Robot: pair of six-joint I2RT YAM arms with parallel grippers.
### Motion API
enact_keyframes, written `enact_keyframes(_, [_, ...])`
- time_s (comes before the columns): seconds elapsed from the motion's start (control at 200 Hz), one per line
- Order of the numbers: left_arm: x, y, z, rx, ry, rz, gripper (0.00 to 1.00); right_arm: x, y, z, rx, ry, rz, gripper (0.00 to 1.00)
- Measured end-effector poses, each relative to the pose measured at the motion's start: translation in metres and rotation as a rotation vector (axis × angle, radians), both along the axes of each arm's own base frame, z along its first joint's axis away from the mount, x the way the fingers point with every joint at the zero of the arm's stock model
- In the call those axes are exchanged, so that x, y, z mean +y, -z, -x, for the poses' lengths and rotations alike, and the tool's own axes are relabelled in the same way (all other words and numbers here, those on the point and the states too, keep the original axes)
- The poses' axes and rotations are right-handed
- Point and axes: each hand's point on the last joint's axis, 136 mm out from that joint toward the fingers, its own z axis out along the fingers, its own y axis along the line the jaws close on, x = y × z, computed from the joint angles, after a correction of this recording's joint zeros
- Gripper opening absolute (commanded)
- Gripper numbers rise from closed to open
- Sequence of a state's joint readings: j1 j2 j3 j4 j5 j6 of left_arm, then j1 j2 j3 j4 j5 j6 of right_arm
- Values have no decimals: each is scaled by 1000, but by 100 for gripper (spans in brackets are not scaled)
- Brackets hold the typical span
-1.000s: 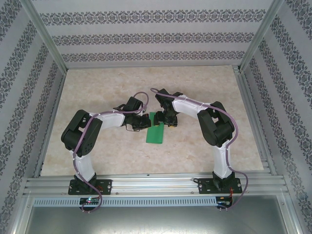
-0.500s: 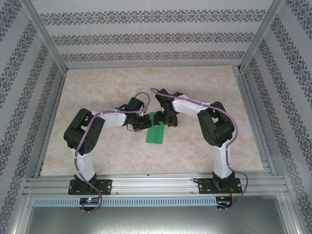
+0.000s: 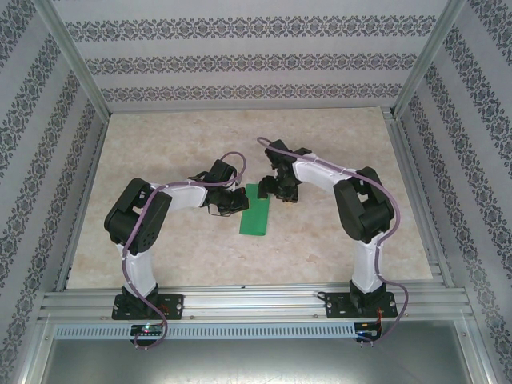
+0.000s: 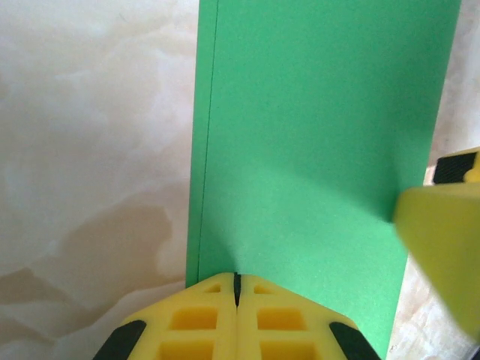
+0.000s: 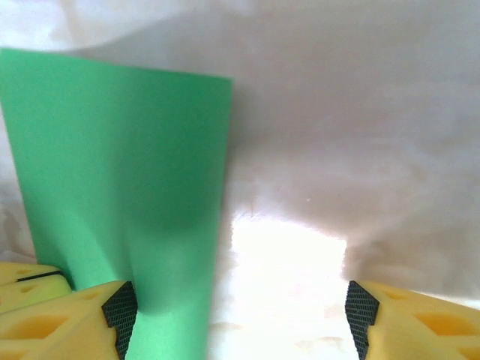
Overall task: Fold a paper plane with a square sheet of paper (pick it up from the middle)
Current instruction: Hold the square sheet of paper at the center of the table.
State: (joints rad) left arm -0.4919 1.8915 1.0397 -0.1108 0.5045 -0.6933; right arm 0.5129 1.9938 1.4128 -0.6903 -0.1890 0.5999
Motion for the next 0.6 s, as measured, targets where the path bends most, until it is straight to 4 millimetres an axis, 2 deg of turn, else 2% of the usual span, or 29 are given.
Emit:
enact_keyframes(0.085, [0, 0, 0, 0, 0, 0, 0, 2, -1, -3, -11, 5, -36, 69])
enact_keyframes(0.415, [-1, -1, 1, 0, 3, 5, 0, 7, 10, 6, 12, -4, -72, 62])
enact_keyframes(0.465, [-2, -2, 3, 3, 9, 8, 5, 7, 10, 6, 12, -4, -71, 62])
enact_keyframes(0.535, [-2, -7, 8, 0, 15, 7, 16, 7, 10, 6, 11, -4, -69, 62])
enact_keyframes(0.6, [1, -20, 9, -23, 8, -3, 25, 7, 10, 6, 11, -4, -68, 62])
